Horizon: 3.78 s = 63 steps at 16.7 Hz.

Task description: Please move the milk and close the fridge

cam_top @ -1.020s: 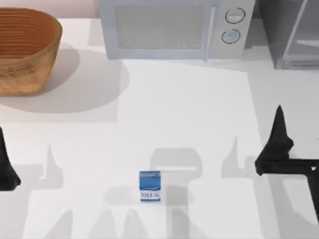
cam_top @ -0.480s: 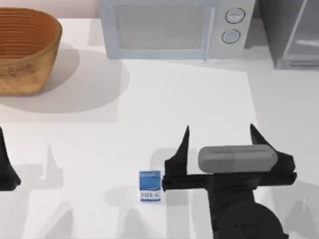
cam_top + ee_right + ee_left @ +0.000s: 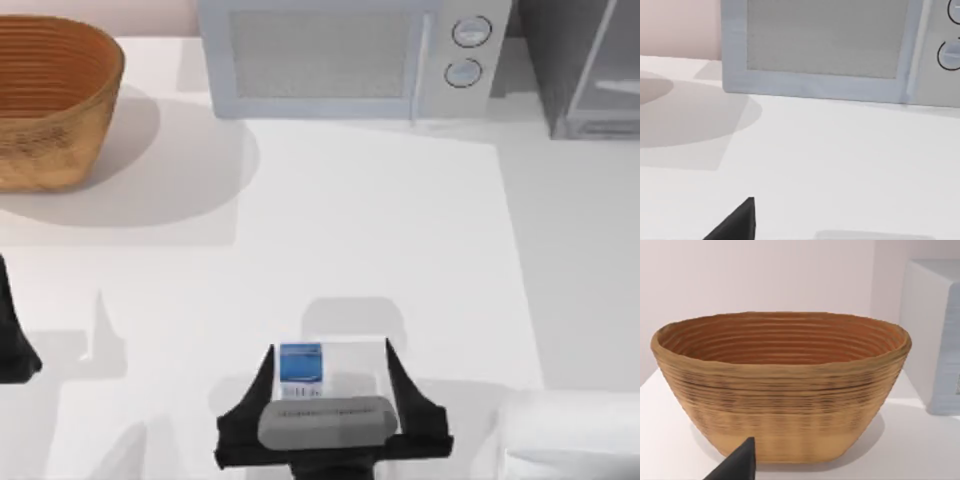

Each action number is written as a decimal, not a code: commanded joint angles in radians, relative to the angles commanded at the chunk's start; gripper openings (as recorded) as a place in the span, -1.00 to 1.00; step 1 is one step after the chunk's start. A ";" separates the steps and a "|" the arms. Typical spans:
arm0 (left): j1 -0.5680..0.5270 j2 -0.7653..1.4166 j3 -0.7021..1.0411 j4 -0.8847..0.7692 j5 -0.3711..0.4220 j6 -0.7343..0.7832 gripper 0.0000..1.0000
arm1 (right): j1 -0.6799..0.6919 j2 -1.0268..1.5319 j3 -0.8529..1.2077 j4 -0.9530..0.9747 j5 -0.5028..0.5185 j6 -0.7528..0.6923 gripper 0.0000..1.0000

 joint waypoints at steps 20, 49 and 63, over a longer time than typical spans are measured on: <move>0.000 0.000 0.000 0.000 0.000 0.000 1.00 | -0.062 0.199 0.157 0.114 -0.058 -0.015 1.00; 0.000 0.000 0.000 0.000 0.000 0.000 1.00 | -0.060 0.100 0.133 0.035 -0.059 -0.011 -1.00; 0.000 0.000 0.000 0.000 0.000 0.000 1.00 | -0.433 -0.169 0.018 -0.030 -0.432 -0.027 -1.00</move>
